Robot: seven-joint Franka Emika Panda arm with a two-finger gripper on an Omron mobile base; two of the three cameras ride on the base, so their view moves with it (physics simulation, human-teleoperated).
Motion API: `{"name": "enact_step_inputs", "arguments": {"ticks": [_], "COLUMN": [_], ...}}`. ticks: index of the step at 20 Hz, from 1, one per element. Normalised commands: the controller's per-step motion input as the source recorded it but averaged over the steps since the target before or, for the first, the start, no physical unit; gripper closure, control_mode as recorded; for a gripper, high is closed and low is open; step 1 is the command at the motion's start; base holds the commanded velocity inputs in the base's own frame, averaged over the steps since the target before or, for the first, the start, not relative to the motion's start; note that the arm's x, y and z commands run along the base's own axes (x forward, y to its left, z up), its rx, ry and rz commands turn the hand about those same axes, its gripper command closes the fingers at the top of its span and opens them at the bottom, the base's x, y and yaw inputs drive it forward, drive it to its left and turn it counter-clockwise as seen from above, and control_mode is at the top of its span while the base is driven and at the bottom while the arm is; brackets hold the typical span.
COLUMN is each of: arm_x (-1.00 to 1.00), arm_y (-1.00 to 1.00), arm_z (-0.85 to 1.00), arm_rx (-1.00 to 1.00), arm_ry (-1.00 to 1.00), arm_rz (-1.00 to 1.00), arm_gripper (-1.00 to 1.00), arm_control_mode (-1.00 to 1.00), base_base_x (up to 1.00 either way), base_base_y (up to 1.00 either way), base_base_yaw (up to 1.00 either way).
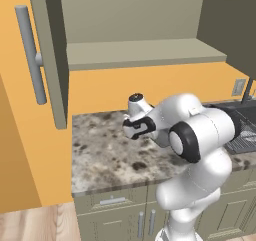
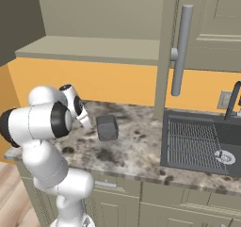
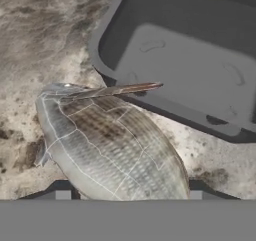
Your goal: Retrieve the tupperware from the cabinet, then place the raw meat into the tupperware to avoid contamination.
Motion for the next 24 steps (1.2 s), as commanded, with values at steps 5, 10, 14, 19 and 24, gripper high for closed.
{"name": "enact_step_inputs", "arguments": {"ticks": [5,10,14,19,24], "arm_x": [-0.20,-0.22,-0.20,-0.20,-0.24], "arm_y": [0.13,0.03,0.00,0.00,-0.03], "arm_z": [0.33,0.35,0.38,0.37,0.32], "arm_rx": [0.00,0.00,0.00,0.01,0.02], "arm_ry": [0.01,0.00,0.00,0.00,-0.01], "arm_rz": [0.08,0.08,0.07,0.07,0.05], "arm_gripper": [1.00,1.00,1.00,1.00,1.00], "arm_control_mode": [-1.00,-1.00,-1.00,-1.00,-1.00], "base_base_x": [0.00,0.00,0.00,0.00,0.00], "base_base_y": [0.00,0.00,0.00,0.00,0.00], "base_base_yaw": [0.00,0.00,0.00,0.00,0.00]}}
